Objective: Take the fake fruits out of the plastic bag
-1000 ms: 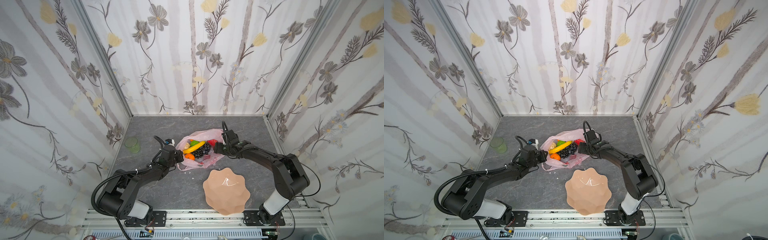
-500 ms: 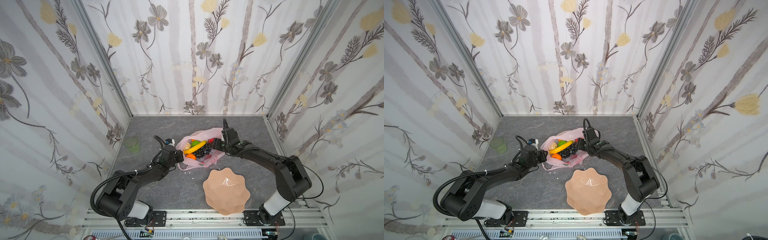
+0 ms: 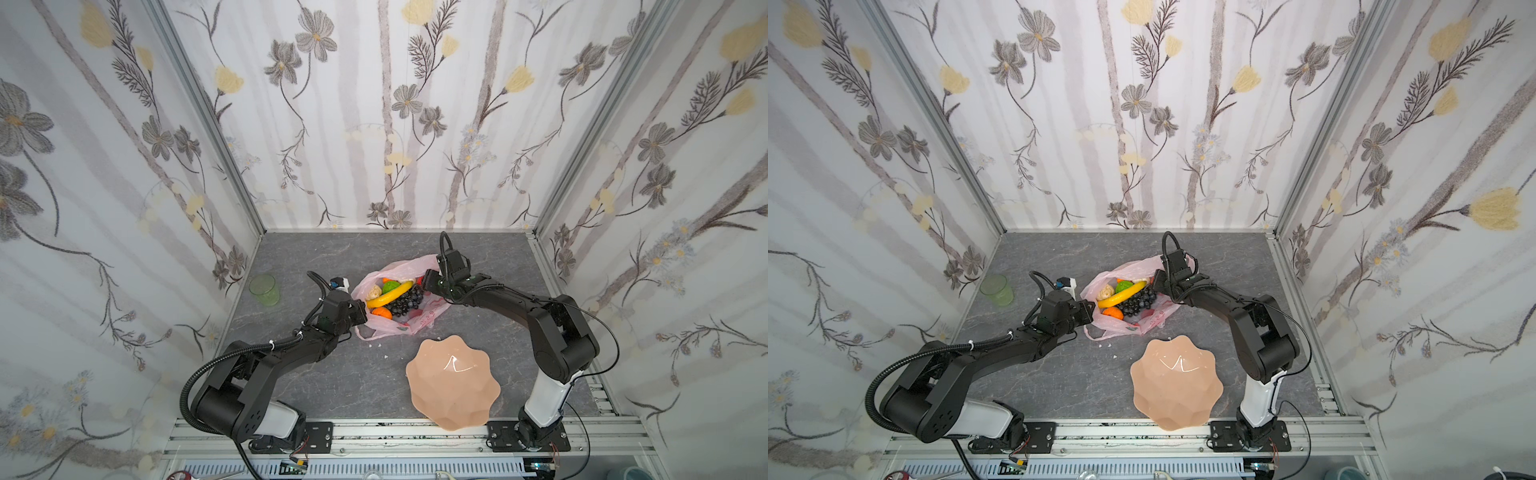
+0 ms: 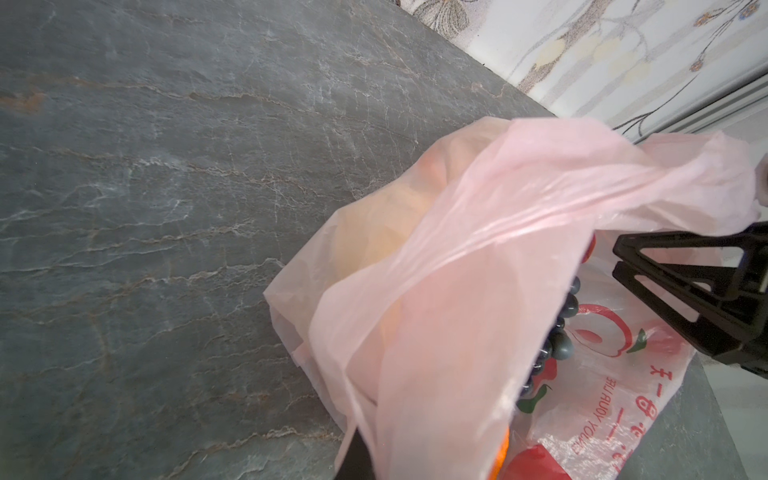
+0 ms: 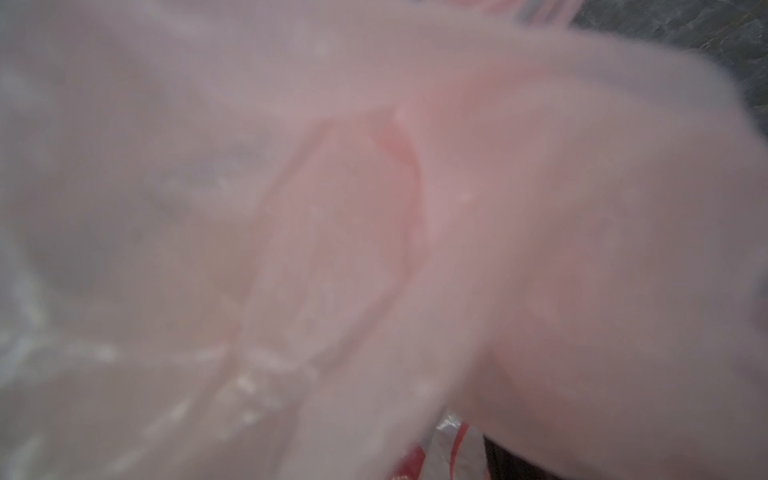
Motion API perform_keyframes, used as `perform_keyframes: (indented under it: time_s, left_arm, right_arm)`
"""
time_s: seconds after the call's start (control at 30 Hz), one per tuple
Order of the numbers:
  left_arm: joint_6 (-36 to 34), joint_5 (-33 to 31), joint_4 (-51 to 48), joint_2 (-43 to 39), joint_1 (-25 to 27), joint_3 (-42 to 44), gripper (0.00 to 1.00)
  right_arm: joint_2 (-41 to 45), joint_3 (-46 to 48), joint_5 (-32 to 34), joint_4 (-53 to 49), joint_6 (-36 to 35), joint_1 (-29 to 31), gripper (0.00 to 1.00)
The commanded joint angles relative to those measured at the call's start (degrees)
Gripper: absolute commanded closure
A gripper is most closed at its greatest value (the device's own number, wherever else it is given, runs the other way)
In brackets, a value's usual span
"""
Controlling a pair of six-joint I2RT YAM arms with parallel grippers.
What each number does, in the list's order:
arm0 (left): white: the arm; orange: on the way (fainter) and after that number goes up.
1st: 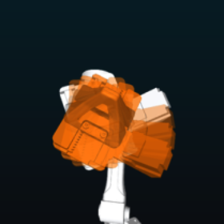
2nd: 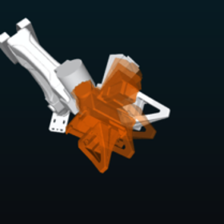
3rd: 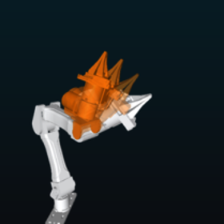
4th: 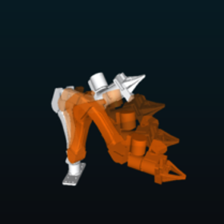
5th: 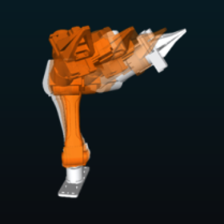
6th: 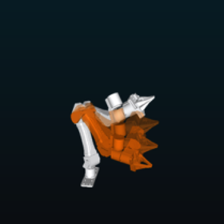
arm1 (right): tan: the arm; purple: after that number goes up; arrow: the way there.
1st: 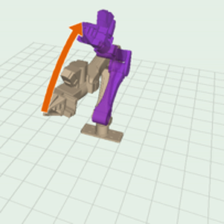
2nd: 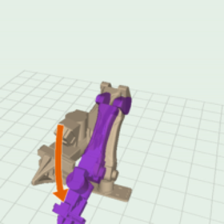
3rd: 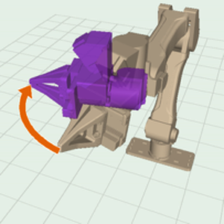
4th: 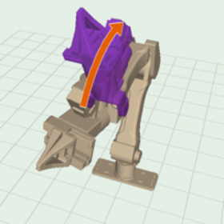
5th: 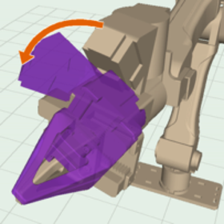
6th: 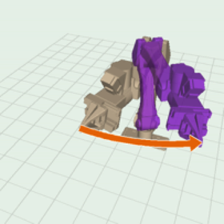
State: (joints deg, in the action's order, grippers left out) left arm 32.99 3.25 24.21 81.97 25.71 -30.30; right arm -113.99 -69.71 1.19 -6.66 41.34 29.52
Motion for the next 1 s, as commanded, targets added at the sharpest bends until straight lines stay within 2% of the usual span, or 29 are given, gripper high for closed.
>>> perform_keyframes:
  time_s: [0.0, 0.2, 0.5, 0.57, 0.97]
  left_arm:
    - [-0.2, -0.2, 1.8, -0.4, 0.0, 0.2, 0.88]
    - [-0.1, -0.6, 1.8, -0.9, 0.0, 0.5, 0.89]
    - [-0.1, -0.8, 1.8, -1.4, 0.0, 0.6, 0.88]
    - [-0.1, -0.9, 1.8, -1.5, 0.0, 0.7, 0.89]
    - [0.1, -0.7, 1.8, -1.6, 0.1, 0.7, 0.88]
  right_arm:
    - [-1.9, -2.2, 2.8, 1.1, 0.8, 0.0, 0.35]
    - [-3.1, -3.2, 6.6, 0.8, 3.0, 0.3, 0.30]
    - [-6.8, -7.3, 10.4, -1.4, 4.3, 1.0, 0.28]
    - [-7.7, -8.1, 11.4, -2.1, 5.1, 1.0, 0.25]
    - [-12.2, -13.2, 13.9, -5.2, 5.3, 1.1, 0.24]
